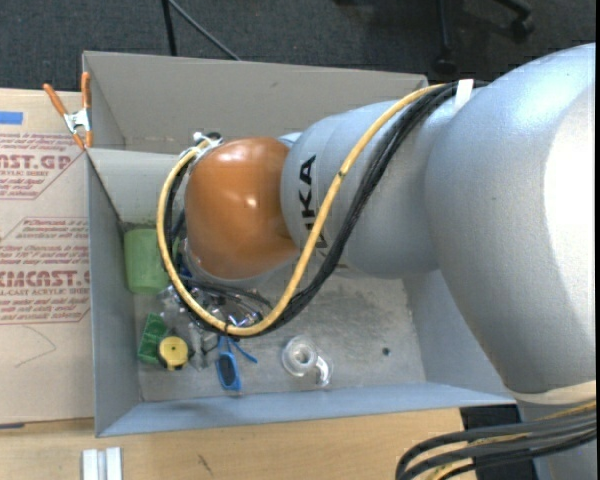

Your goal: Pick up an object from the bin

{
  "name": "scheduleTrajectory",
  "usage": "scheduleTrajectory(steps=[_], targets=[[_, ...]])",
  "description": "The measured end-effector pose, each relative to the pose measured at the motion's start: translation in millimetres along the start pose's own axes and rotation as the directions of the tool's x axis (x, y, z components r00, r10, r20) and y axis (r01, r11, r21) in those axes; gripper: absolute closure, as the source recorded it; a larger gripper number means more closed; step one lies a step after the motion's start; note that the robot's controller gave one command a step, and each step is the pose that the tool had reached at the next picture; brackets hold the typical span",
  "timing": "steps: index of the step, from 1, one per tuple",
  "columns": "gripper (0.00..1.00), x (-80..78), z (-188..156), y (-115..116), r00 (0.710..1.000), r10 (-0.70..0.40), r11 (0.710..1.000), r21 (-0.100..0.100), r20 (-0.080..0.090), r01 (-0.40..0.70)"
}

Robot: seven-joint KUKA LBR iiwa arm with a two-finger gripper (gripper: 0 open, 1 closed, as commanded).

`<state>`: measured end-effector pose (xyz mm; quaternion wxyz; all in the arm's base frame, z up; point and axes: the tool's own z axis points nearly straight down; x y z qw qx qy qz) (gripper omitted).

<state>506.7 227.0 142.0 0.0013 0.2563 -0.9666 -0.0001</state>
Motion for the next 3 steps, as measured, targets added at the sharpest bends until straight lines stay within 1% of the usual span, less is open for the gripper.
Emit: scheduleTrajectory(steps=[1, 2, 3], targets=[[1.0, -8.0, 10, -2, 0.998, 0.063, 0.998, -0.001, 0.003, -0.063], [1.0, -14.7, 35, 12, 0.99, 0.141, 0.99, 0.007, 0.004, -0.142], [1.0, -77.0, -141, -22, 0.993, 0.119, 0.993, 0.002, 0.016, -0.119]])
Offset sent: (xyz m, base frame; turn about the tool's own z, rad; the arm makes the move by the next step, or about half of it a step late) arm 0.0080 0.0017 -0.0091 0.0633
